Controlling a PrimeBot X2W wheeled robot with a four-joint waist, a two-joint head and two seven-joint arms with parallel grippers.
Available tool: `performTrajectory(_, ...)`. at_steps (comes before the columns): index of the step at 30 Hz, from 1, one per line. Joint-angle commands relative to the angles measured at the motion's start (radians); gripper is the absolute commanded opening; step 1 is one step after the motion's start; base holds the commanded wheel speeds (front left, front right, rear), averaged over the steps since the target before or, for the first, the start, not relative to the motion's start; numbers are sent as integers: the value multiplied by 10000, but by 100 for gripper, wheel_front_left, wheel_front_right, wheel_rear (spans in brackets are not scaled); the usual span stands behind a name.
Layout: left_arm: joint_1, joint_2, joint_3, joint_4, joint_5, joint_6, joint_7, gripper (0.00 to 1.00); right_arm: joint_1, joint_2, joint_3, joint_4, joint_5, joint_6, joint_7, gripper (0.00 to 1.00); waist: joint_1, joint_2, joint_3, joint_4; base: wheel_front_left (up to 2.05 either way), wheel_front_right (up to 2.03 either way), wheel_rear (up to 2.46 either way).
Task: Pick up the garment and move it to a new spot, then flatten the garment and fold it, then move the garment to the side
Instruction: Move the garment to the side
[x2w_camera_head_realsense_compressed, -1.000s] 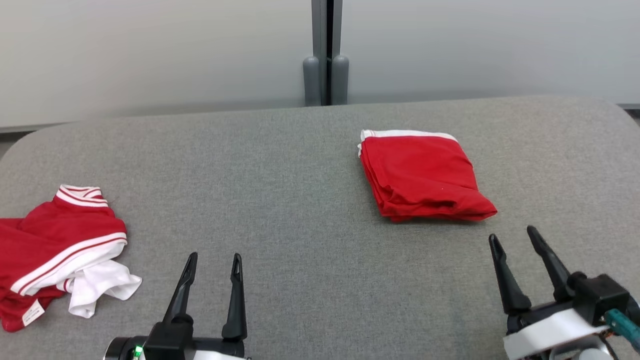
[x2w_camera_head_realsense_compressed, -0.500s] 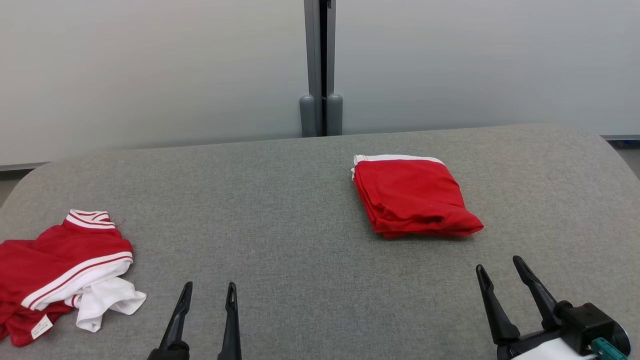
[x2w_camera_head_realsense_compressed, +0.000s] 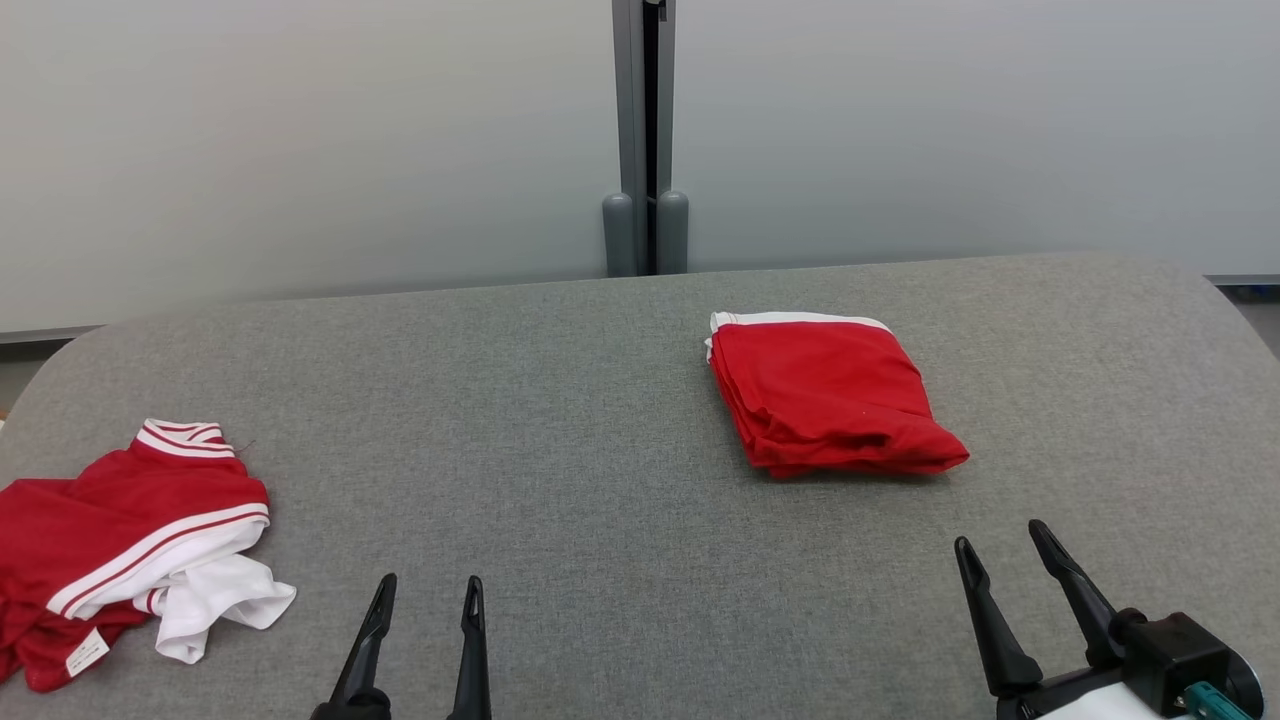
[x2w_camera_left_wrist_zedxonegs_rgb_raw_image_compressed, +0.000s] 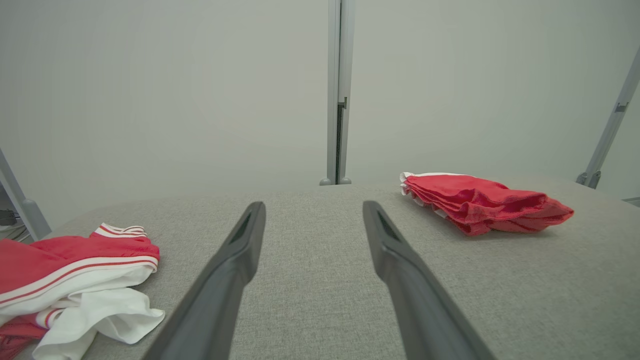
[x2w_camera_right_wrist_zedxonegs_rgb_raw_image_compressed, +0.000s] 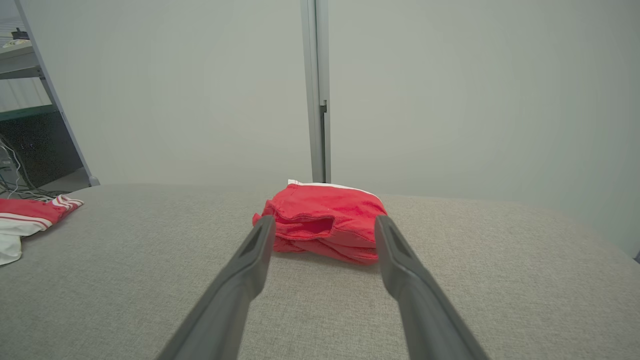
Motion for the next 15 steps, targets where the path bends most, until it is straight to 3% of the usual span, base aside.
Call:
performTrajectory(1, -55, 39, 22, 30, 48, -11, -21, 100, 76, -37, -18, -1, 2, -23, -53, 100, 0, -1, 3, 10, 0, 0, 0)
performTrajectory(15, -8, 39, 17, 222, -332, 15, -21, 100, 62, 160, -134, -5, 178, -23, -54, 100, 0, -1, 56, 132, 0, 0, 0)
